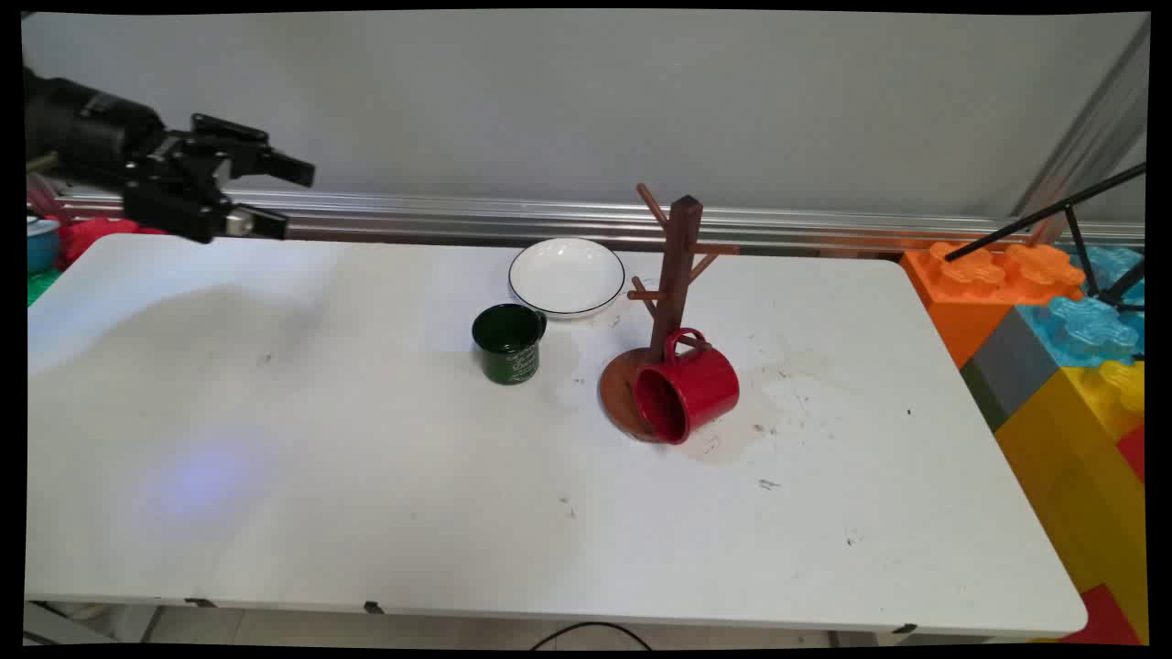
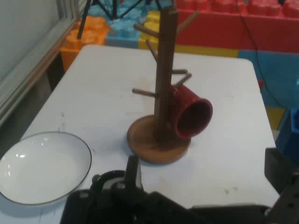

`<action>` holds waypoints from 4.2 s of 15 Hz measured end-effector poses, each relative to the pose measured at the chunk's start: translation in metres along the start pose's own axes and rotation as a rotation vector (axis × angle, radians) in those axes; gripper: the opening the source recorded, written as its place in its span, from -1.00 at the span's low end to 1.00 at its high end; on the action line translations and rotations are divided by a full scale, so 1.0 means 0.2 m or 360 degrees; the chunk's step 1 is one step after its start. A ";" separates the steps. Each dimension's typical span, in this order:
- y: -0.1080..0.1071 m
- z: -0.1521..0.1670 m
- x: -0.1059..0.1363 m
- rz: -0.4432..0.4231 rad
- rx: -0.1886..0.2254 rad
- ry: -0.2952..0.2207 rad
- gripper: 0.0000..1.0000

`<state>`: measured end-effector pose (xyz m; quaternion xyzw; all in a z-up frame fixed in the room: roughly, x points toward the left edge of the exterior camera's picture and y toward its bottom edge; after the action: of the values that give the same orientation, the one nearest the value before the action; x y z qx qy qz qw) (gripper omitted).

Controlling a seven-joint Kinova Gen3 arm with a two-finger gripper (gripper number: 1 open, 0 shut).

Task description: Pick up the red mug from the rack

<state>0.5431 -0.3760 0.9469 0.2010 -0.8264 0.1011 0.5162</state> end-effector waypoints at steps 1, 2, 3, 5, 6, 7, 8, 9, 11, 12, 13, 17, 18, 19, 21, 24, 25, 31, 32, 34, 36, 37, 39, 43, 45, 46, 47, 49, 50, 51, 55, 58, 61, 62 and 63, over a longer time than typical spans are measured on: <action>0.01 0.05 0.02 -0.0020 0.0016 -0.0005 1.00; 0.02 0.09 0.04 -0.0036 0.0027 -0.0011 1.00; 0.04 0.16 0.07 -0.0058 0.0044 -0.0017 1.00; 0.07 0.27 0.14 -0.0089 0.0067 -0.0025 1.00; 0.10 0.34 0.18 -0.0109 0.0083 -0.0029 1.00; 0.12 0.39 0.21 -0.0127 0.0098 -0.0033 1.00; 0.15 0.46 0.24 -0.0150 0.0114 -0.0039 1.00; 0.18 0.54 0.27 -0.0187 0.0135 -0.0050 1.00; 0.25 0.66 0.30 -0.0261 0.0167 -0.0080 1.00; 0.28 0.72 0.31 -0.0292 0.0175 -0.0093 1.00; 0.32 0.78 0.32 -0.0322 0.0184 -0.0108 1.00; 0.44 1.02 0.33 -0.0432 0.0222 -0.0163 1.00; 0.46 1.08 0.33 -0.0459 0.0232 -0.0171 1.00; 0.49 1.13 0.33 -0.0483 0.0239 -0.0178 1.00; 0.54 1.25 0.33 -0.0537 0.0257 -0.0192 1.00; 0.61 1.39 0.33 -0.0610 0.0289 -0.0215 1.00; 0.63 1.42 0.33 -0.0631 0.0299 -0.0225 1.00; 0.74 1.59 0.28 -0.0740 0.0356 -0.0285 1.00; 0.75 1.61 0.28 -0.0752 0.0357 -0.0293 1.00; 0.77 1.64 0.27 -0.0772 0.0355 -0.0305 1.00; 0.78 1.68 0.28 -0.0797 0.0359 -0.0287 1.00; 0.79 1.70 0.27 -0.0810 0.0361 -0.0270 1.00; 0.80 1.75 0.27 -0.0826 0.0354 -0.0247 1.00; 0.86 1.82 0.30 -0.0793 0.0303 -0.0211 1.00; 0.88 1.84 0.30 -0.0774 0.0283 -0.0201 1.00; 0.89 1.85 0.30 -0.0764 0.0278 -0.0199 1.00; 0.89 1.85 0.30 -0.0755 0.0276 -0.0200 1.00; 0.89 1.86 0.28 -0.0739 0.0283 -0.0211 1.00; 0.89 1.87 0.27 -0.0737 0.0291 -0.0219 1.00; 0.88 1.87 0.25 -0.0737 0.0304 -0.0231 1.00; 0.85 1.89 0.18 -0.0740 0.0347 -0.0274 1.00; 0.82 1.90 0.14 -0.0744 0.0372 -0.0291 1.00; 0.82 1.92 0.12 -0.0747 0.0373 -0.0291 1.00; 0.81 1.93 0.12 -0.0748 0.0373 -0.0289 1.00; 0.81 1.94 0.12 -0.0749 0.0371 -0.0284 1.00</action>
<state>0.1474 -0.3809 0.8006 0.4537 -0.7820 0.0548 0.4239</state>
